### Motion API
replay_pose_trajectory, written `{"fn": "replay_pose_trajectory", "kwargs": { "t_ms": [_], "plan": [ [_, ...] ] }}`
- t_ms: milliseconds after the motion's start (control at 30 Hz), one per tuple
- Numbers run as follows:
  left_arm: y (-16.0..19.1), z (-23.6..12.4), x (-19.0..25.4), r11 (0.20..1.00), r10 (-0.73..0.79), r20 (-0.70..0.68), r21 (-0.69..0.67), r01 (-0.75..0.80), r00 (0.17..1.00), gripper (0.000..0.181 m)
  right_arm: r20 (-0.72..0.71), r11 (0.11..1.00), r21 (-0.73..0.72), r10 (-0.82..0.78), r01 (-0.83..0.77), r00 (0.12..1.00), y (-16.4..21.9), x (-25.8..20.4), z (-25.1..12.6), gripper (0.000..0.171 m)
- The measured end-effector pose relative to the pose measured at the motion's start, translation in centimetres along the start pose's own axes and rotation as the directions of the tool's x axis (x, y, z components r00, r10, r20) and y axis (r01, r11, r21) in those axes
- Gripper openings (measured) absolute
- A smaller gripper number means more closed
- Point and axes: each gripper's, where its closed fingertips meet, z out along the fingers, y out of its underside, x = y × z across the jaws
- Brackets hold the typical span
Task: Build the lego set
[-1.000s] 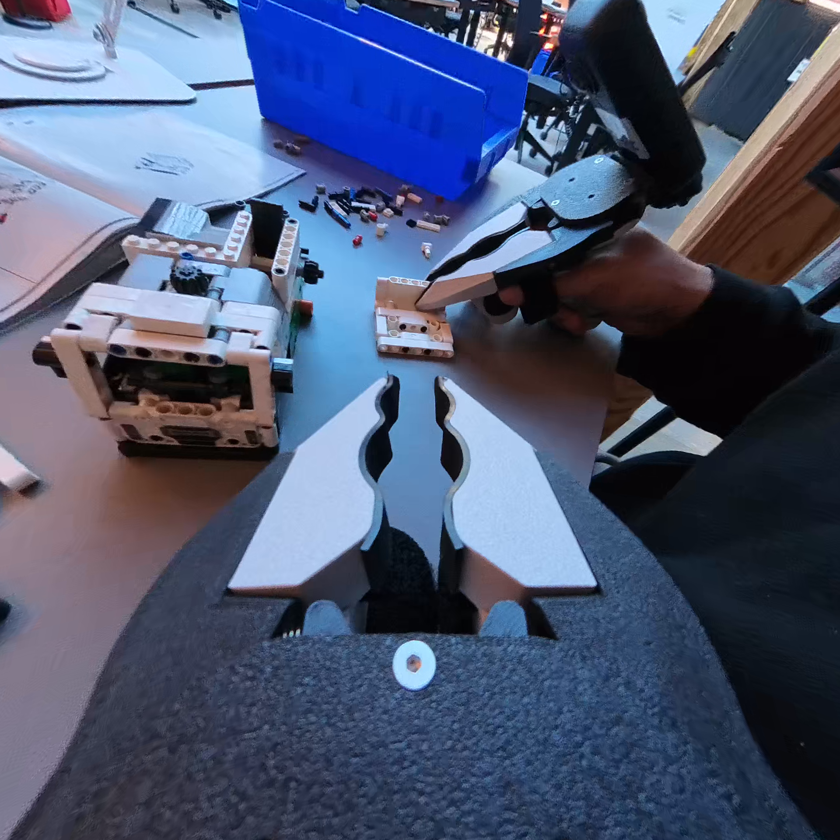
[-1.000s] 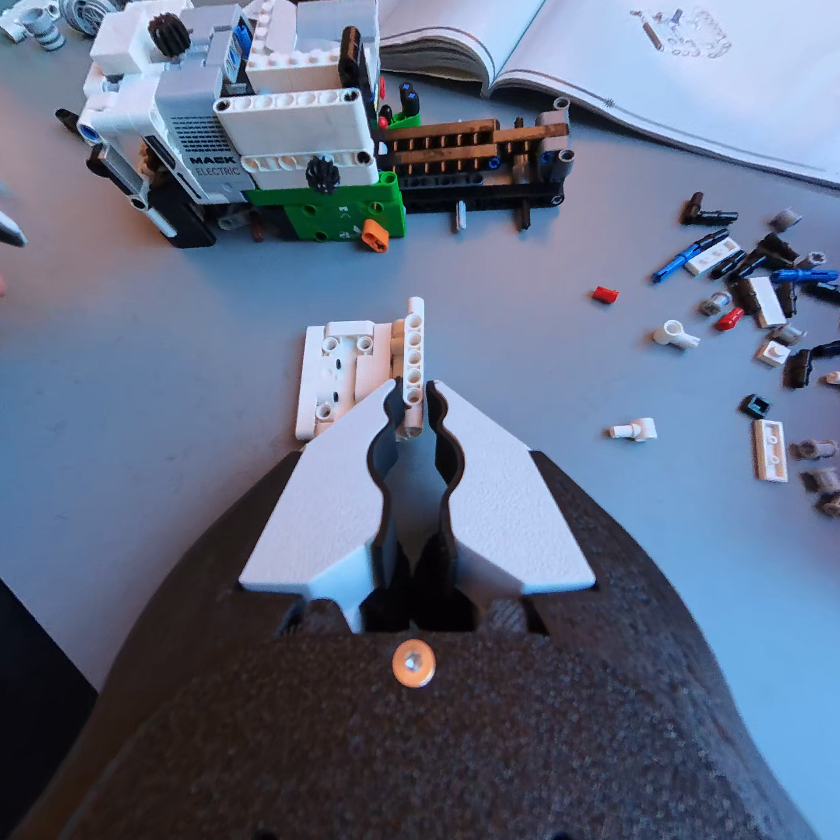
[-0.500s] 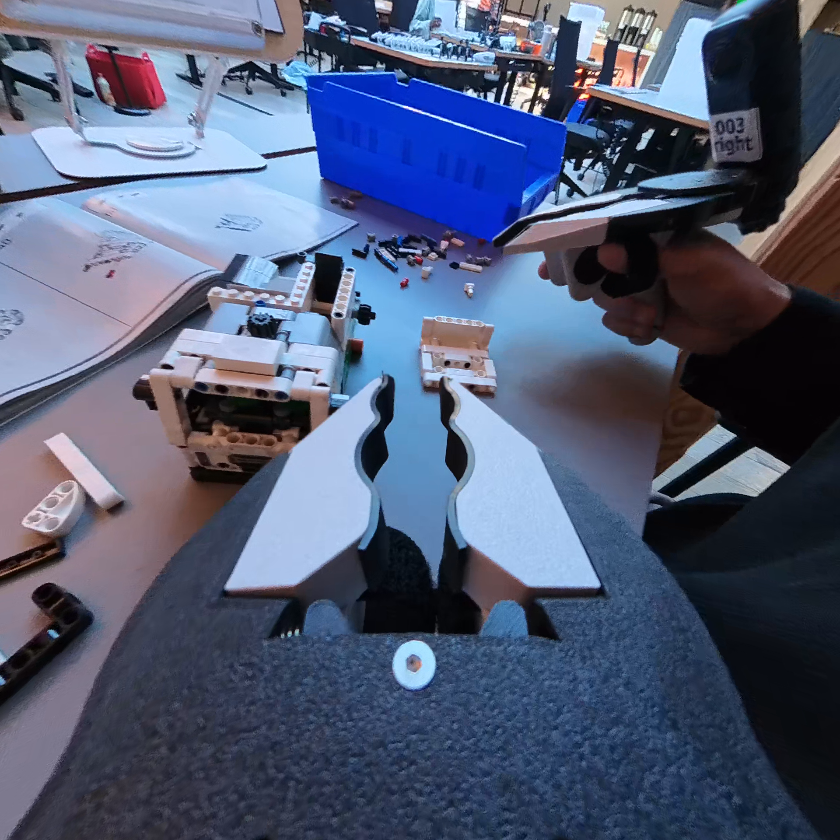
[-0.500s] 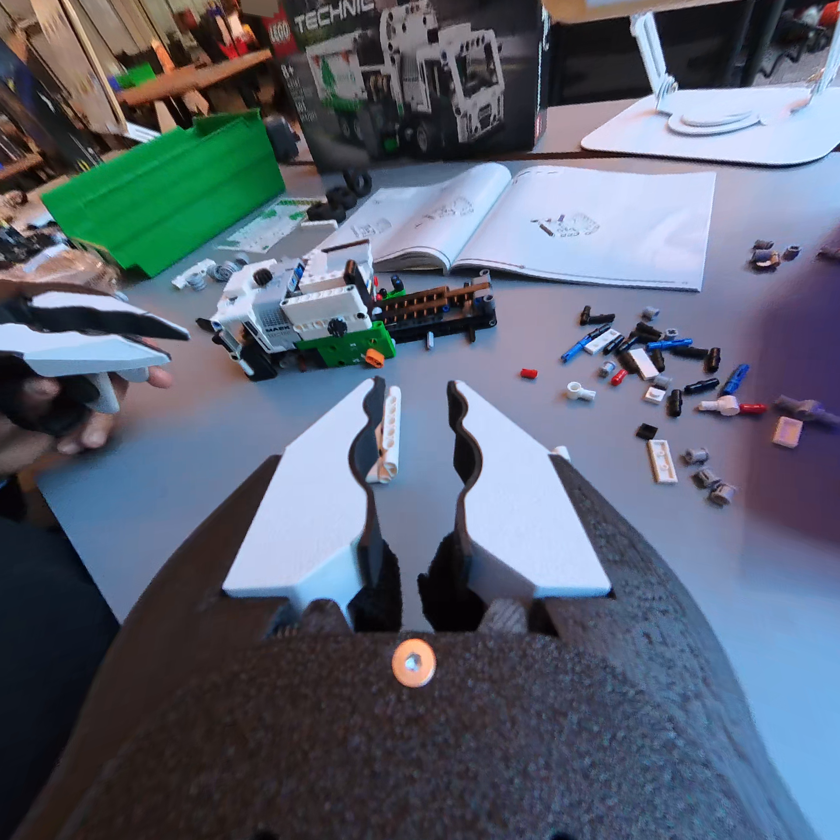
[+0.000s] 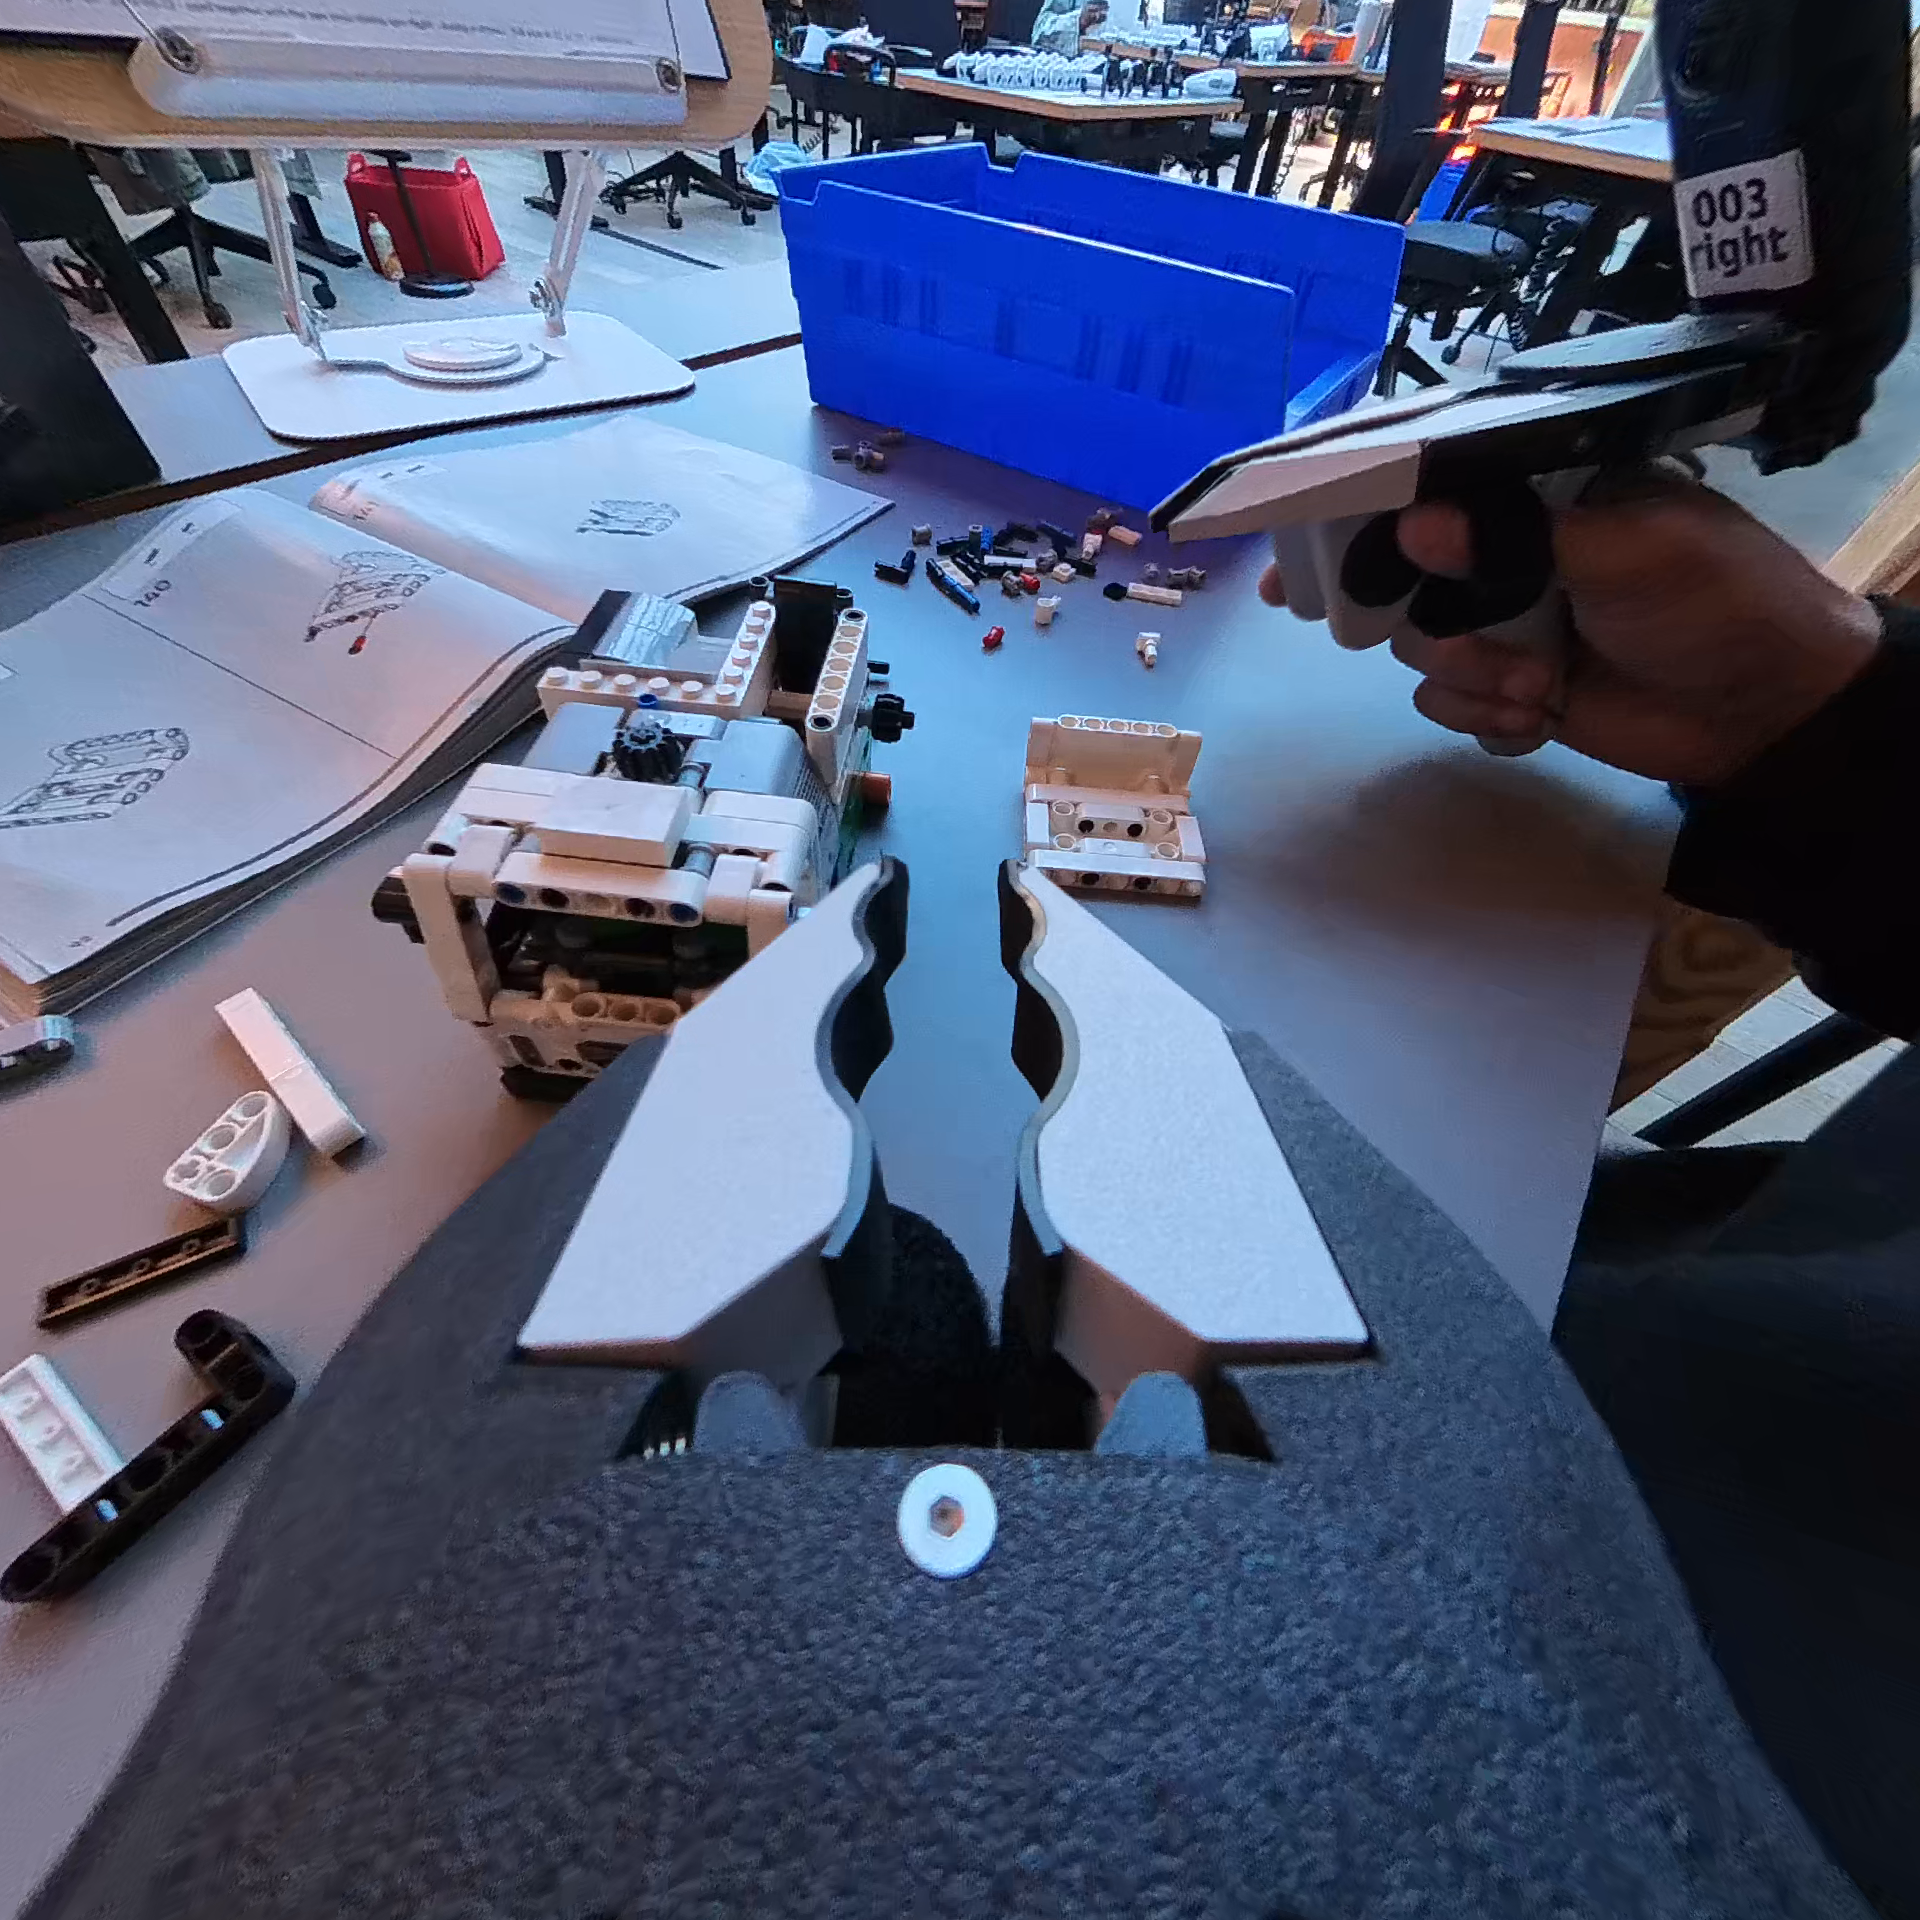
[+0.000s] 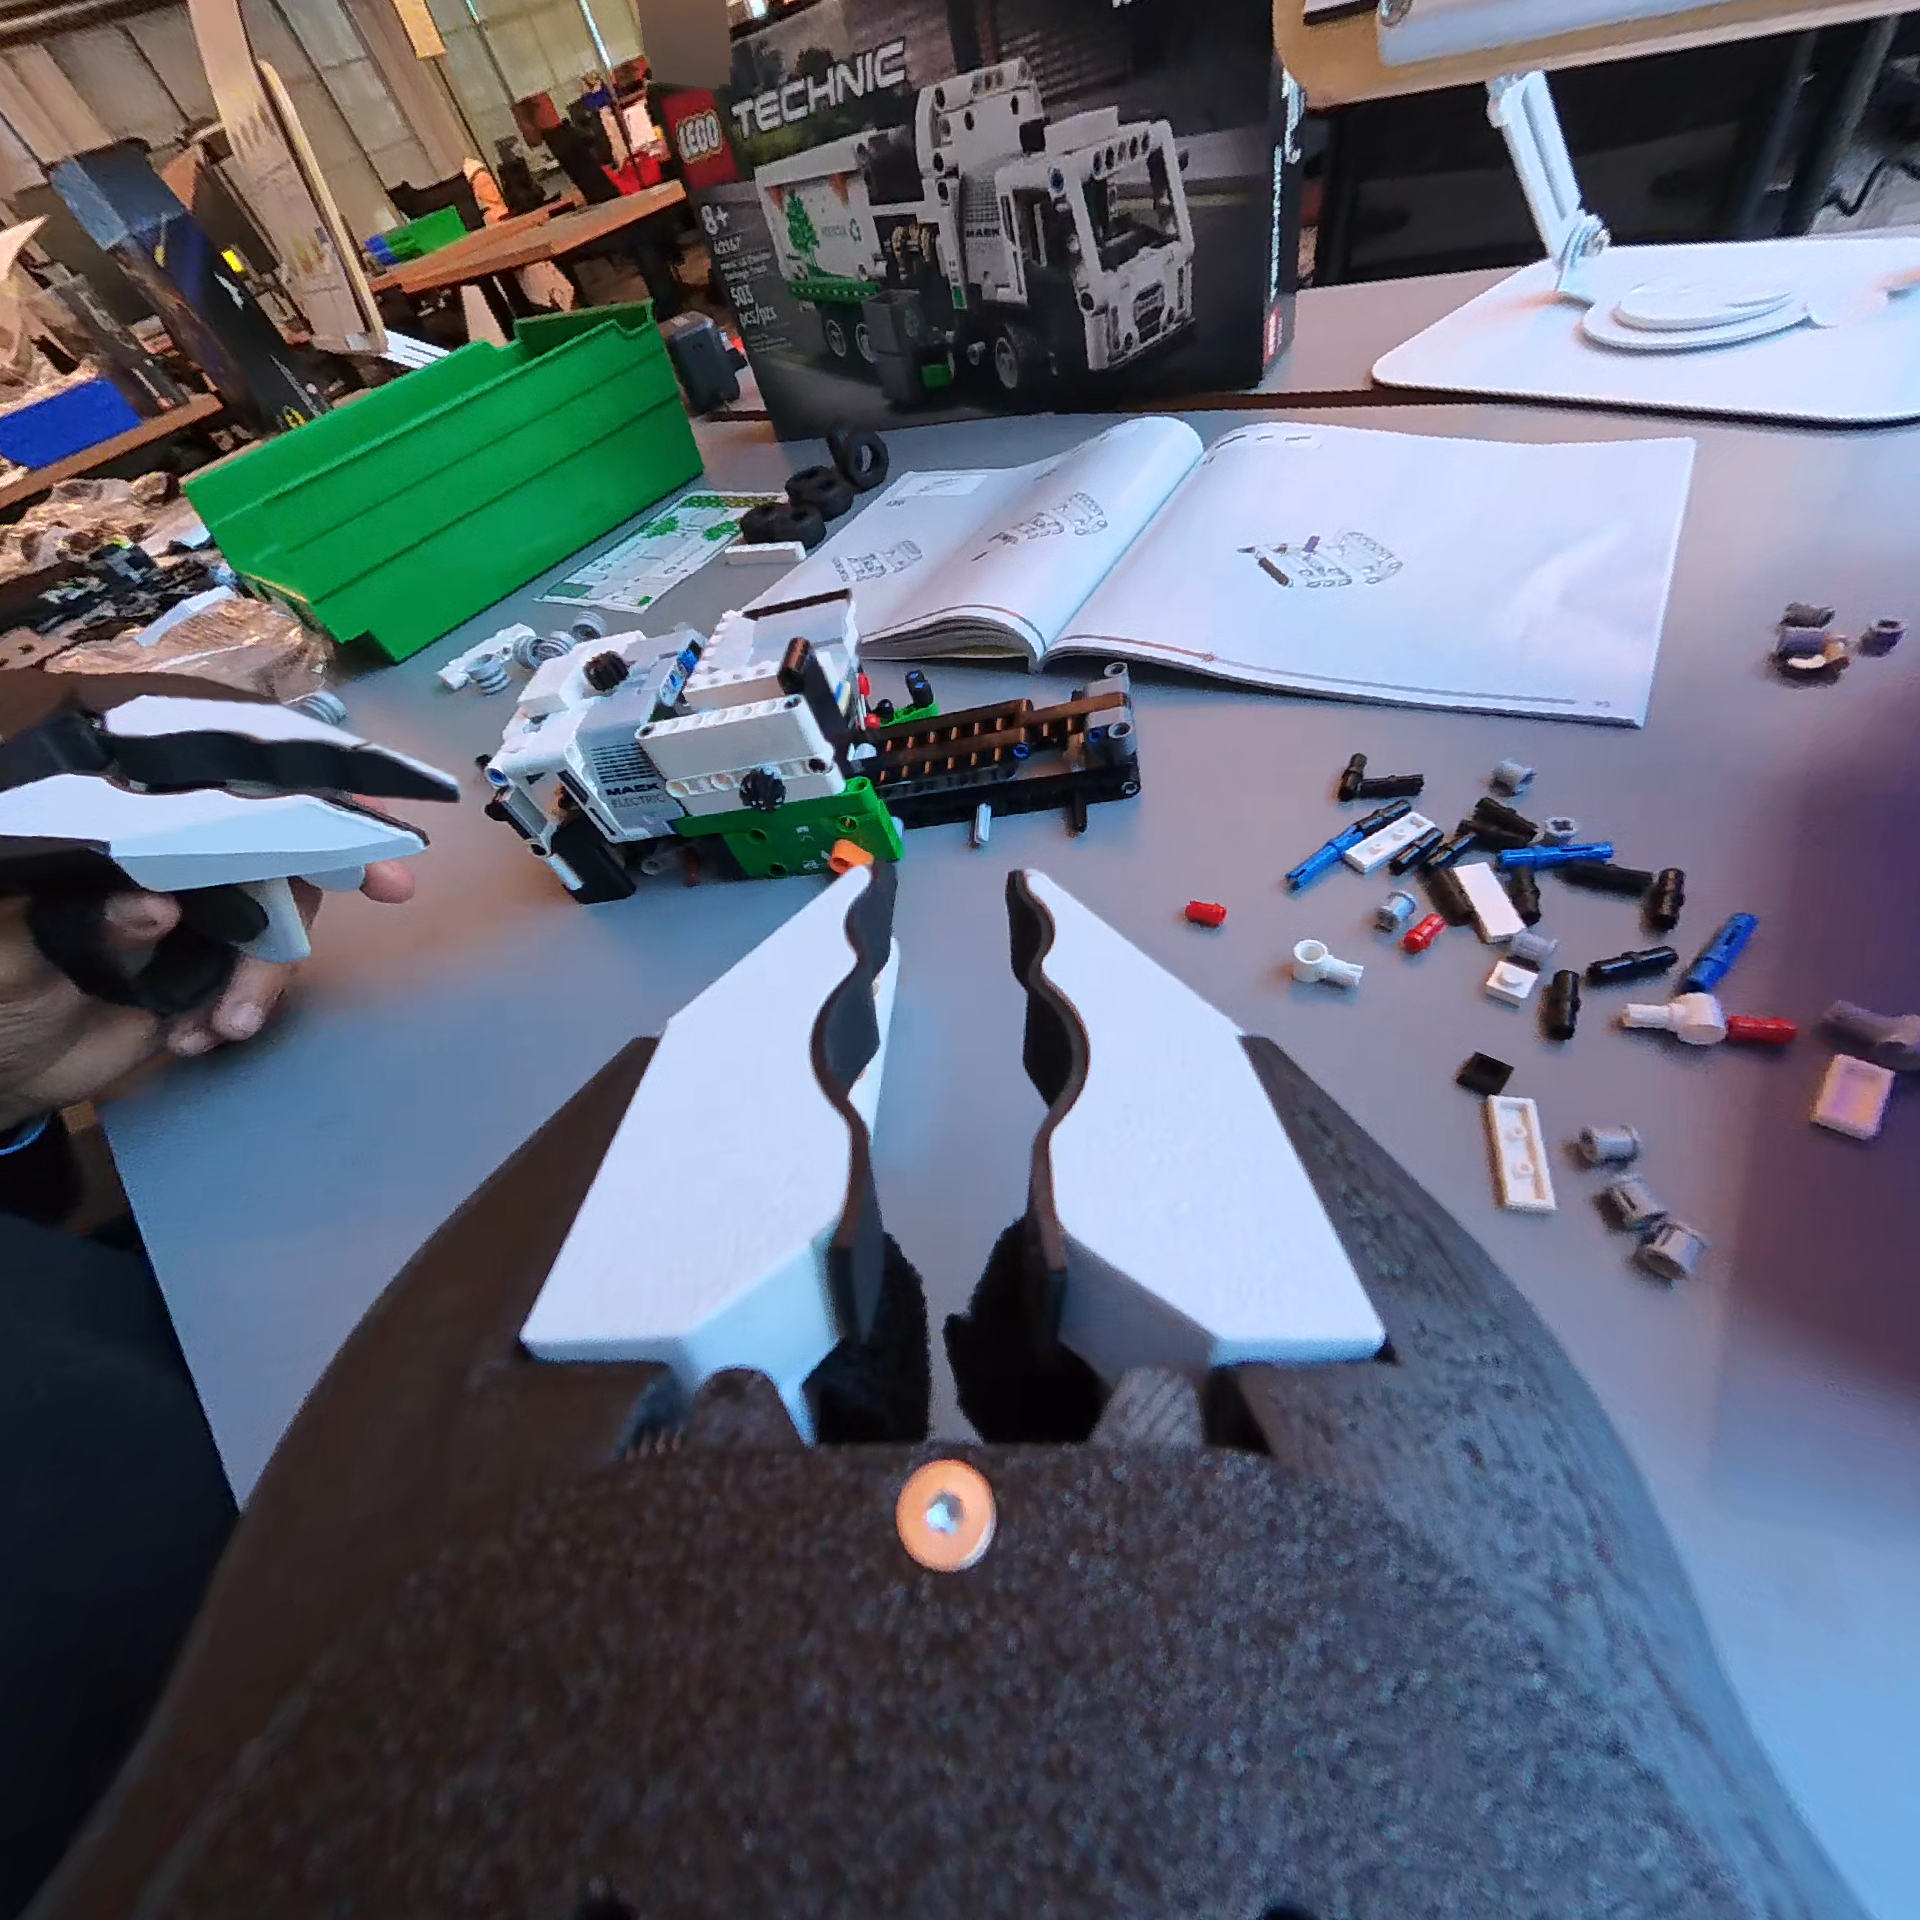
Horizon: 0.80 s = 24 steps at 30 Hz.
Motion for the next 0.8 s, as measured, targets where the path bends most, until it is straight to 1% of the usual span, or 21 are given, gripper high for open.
{"fn": "replay_pose_trajectory", "kwargs": {
  "t_ms": [200, 333, 400, 500, 567, 633, 700, 800],
  "plan": [
    [0.3, 0.3, -0.1, 1.000, 0.010, 0.018, -0.022, -0.010, 1.000, 0.016, 0.004, 0.999, -0.024, -0.044, 0.044, 0.999, 0.2, 0.1, 0.4, 0.020],
    [0.7, 0.6, 0.2, 0.999, 0.017, -0.001, -0.050, -0.017, 1.000, 0.016, -0.004, 0.998, -0.033, -0.046, 0.045, 0.999, 0.5, 0.3, 0.4, 0.020],
    [0.8, 0.7, 0.3, 0.998, 0.015, -0.015, -0.061, -0.016, 1.000, 0.016, -0.027, 0.997, -0.067, -0.039, 0.037, 0.999, 1.1, 0.7, 0.1, 0.020],
    [0.9, 0.8, 0.5, 0.998, 0.006, -0.033, -0.069, -0.008, 0.999, 0.017, -0.107, 0.989, -0.145, -0.020, 0.004, 0.994, 2.2, 2.6, -0.8, 0.014],
    [0.9, 0.9, 0.6, 0.998, 0.005, -0.042, -0.069, -0.008, 0.999, 0.016, -0.184, 0.982, -0.188, -0.068, 0.032, 0.980, 2.8, 4.4, -1.4, 0.014],
    [0.7, 1.0, 0.8, 0.998, 0.008, -0.053, -0.061, -0.012, 0.999, 0.016, -0.220, 0.974, -0.215, -0.115, 0.067, 0.969, 2.9, 5.3, -1.6, 0.017],
    [0.6, 1.2, 1.0, 0.998, 0.009, -0.062, -0.061, -0.013, 0.998, 0.016, -0.207, 0.969, -0.229, -0.145, 0.096, 0.968, 2.6, 5.5, -0.9, 0.024],
    [0.5, 1.4, 1.1, 0.998, 0.014, -0.069, -0.057, -0.018, 0.998, 0.016, -0.174, 0.954, -0.258, -0.198, 0.149, 0.965, 2.2, 5.7, 1.1, 0.024]
  ]
}}
